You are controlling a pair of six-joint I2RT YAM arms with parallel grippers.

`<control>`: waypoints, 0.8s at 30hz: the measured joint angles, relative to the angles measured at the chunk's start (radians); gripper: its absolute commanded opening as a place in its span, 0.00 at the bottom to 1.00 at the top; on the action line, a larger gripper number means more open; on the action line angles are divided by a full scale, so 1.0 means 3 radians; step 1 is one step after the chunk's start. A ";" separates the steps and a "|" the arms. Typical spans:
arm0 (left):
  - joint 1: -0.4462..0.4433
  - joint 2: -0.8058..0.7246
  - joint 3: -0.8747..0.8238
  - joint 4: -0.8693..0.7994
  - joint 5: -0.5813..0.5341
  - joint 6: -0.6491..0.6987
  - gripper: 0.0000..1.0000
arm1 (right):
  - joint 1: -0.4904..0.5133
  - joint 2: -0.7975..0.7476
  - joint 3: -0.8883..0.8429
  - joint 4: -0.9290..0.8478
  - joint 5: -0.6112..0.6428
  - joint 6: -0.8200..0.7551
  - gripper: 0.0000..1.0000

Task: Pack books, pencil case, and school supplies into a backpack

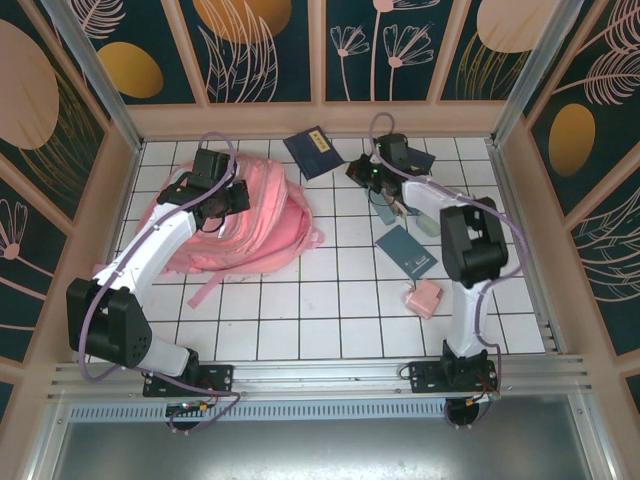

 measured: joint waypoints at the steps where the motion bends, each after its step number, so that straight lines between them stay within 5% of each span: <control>1: 0.0006 0.0000 0.0000 -0.0001 0.0023 0.0013 0.00 | 0.0023 0.0140 0.0132 0.0011 0.0004 0.0023 0.00; 24: 0.0027 -0.0150 -0.0226 0.0048 0.0252 0.0079 0.00 | 0.0207 0.2166 0.2154 0.0961 0.0271 0.1356 0.00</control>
